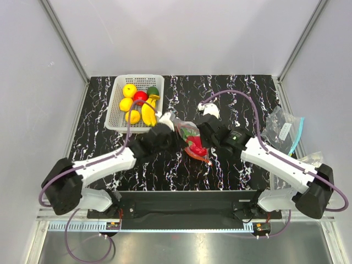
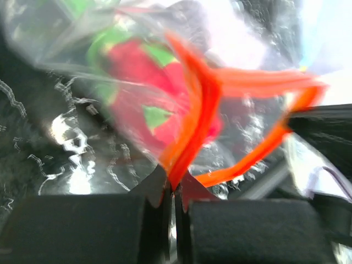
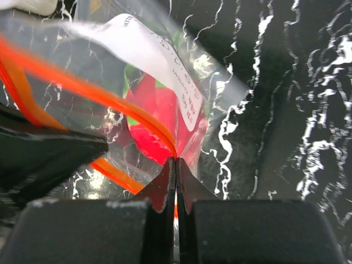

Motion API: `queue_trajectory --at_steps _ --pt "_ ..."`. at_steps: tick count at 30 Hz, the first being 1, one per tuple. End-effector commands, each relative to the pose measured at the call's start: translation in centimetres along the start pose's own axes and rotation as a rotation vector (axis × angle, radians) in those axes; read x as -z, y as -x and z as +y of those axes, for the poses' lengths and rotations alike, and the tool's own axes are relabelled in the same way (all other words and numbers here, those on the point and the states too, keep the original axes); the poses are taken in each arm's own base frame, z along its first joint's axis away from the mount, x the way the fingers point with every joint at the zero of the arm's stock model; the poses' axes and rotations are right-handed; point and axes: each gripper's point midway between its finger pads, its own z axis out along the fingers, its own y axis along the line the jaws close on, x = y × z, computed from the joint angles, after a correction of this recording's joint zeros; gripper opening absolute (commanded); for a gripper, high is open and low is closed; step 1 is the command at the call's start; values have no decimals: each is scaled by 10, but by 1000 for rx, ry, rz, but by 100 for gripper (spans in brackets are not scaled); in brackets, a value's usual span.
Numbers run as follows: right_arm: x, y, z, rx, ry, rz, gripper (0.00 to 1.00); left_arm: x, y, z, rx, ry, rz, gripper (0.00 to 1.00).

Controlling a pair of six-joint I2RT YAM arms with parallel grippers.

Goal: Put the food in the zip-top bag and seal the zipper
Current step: Place the fake fruit in the zipper food storage bag, then adjust the zipper food storage bag at the center of the board.

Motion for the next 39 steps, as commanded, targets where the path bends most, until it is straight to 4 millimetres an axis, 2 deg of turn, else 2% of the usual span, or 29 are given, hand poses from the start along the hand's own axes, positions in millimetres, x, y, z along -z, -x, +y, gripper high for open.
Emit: queue_trajectory --at_steps 1,2,3,4,6,7,9,10,12,13,14,16,17,19,21,22,23,24,25,26,27,29,30,32,33,35,36,37,39 --pt "41 34 -17 -38 -34 -70 0 41 44 -56 -85 -191 39 0" --pt "49 40 -19 -49 -26 -89 0 49 47 -56 -89 -183 54 0" --pt "54 43 -19 -50 -21 -96 0 63 65 -70 -112 -220 18 0" --pt "60 47 -22 -53 -25 -97 0 70 68 -65 -106 -209 49 0" --pt "68 50 -28 -60 -50 -103 0 87 91 -77 -137 -214 23 0" --pt "77 54 -33 -64 -61 -100 0 92 92 -72 -137 -187 40 0" --pt "88 61 -41 -80 -86 -123 0 99 99 -76 -149 -199 46 0" --pt "99 69 -44 -90 -89 -141 0 105 105 -86 -152 -234 54 0" --pt "114 83 -54 -114 -119 -186 0 102 110 -94 -151 -246 78 0" --pt "132 95 -59 -129 -117 -218 0 109 117 -113 -154 -299 82 0" --pt "139 102 -62 -134 -125 -235 0 110 120 -124 -154 -326 93 0" --pt "156 119 -65 -154 -115 -282 0 99 107 -140 -178 -323 157 0" --pt "157 122 -61 -151 -98 -282 0 98 117 -159 -201 -344 143 0" --pt "152 124 -52 -141 -71 -270 0 101 110 -175 -224 -375 158 0" --pt "135 118 -33 -116 -22 -213 0 108 112 -171 -220 -381 135 0" --pt "123 114 -22 -111 13 -198 0 109 124 -156 -202 -348 99 0" --pt "115 112 -11 -112 47 -183 0 115 125 -140 -186 -328 89 0" --pt "105 108 10 -111 138 -164 0 116 141 -116 -154 -290 57 0" --pt "97 104 22 -104 176 -144 0 114 138 -92 -127 -244 65 0" --pt "94 101 33 -97 226 -121 0 124 144 -81 -116 -229 31 0" --pt "91 100 37 -94 234 -112 0 128 156 -59 -87 -186 -7 0" --pt "89 103 25 -84 165 -126 0 133 157 -47 -74 -159 -31 0" --pt "92 106 13 -93 115 -145 0 131 153 -51 -74 -168 -14 0" --pt "107 108 -19 -117 12 -188 0 121 147 -72 -94 -213 29 0" --pt "114 106 -30 -125 -14 -190 0 115 130 -91 -139 -226 66 0" --pt "133 110 -58 -187 -71 -244 0 102 120 -115 -170 -251 104 0" --pt "137 109 -64 -198 -83 -251 0 101 108 -130 -180 -293 136 0" --pt "140 110 -66 -209 -83 -259 0 100 108 -138 -184 -323 132 0" --pt "140 110 -60 -206 -49 -251 0 100 106 -137 -185 -332 137 0"
